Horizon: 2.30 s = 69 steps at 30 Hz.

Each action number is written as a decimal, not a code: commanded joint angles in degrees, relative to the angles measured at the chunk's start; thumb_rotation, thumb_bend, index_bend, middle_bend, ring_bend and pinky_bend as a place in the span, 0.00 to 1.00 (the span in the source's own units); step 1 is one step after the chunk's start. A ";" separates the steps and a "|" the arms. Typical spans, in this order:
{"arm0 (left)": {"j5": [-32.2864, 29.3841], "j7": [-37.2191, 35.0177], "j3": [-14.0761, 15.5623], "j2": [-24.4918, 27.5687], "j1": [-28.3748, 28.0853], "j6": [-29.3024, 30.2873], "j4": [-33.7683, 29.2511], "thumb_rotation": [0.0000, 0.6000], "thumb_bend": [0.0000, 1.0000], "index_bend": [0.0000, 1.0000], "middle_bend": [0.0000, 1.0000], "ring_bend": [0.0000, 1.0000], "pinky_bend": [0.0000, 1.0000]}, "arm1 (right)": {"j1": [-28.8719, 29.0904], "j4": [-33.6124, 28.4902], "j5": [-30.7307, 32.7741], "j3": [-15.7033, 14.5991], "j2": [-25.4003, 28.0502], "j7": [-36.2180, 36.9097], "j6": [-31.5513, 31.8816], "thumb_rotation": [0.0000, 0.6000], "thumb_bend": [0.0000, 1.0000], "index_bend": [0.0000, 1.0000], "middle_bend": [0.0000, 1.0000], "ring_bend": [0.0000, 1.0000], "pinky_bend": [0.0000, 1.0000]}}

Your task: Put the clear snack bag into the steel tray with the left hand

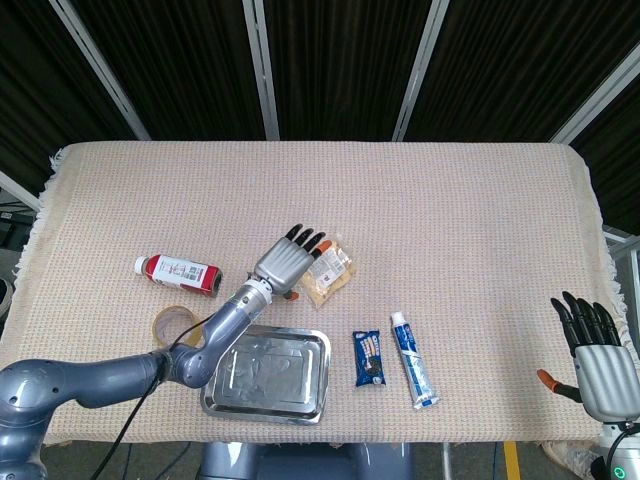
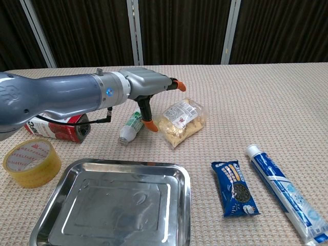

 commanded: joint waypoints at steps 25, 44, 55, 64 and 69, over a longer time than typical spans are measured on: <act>-3.29 -7.79 1.34 -13.13 -9.22 1.76 16.20 1.00 0.41 0.59 0.28 0.37 0.45 | -0.30 1.20 1.58 -0.22 0.18 2.18 -1.24 1.00 0.00 0.02 0.00 0.00 0.00; 34.91 -33.72 13.67 3.57 5.42 25.26 -5.95 1.00 0.41 0.59 0.31 0.36 0.44 | 2.62 -1.09 -0.58 0.44 0.72 0.31 -3.42 1.00 0.00 0.02 0.00 0.00 0.00; 42.66 -34.27 23.79 12.49 10.52 25.97 -15.24 1.00 0.41 0.56 0.31 0.34 0.43 | 3.37 -2.75 -1.63 0.16 0.87 -1.71 -4.00 1.00 0.00 0.02 0.00 0.00 0.00; 42.70 -32.12 26.21 12.72 11.45 20.70 -17.62 1.00 0.18 0.34 0.18 0.21 0.25 | 3.96 -3.82 -2.15 -0.06 0.60 -2.96 -4.59 1.00 0.00 0.02 0.00 0.00 0.00; 38.41 -29.57 26.40 14.29 10.93 14.67 -20.54 0.93 0.00 0.00 0.00 0.00 0.00 | 3.84 -3.91 -1.81 -0.08 0.74 -2.83 -4.44 1.00 0.00 0.02 0.00 0.00 0.00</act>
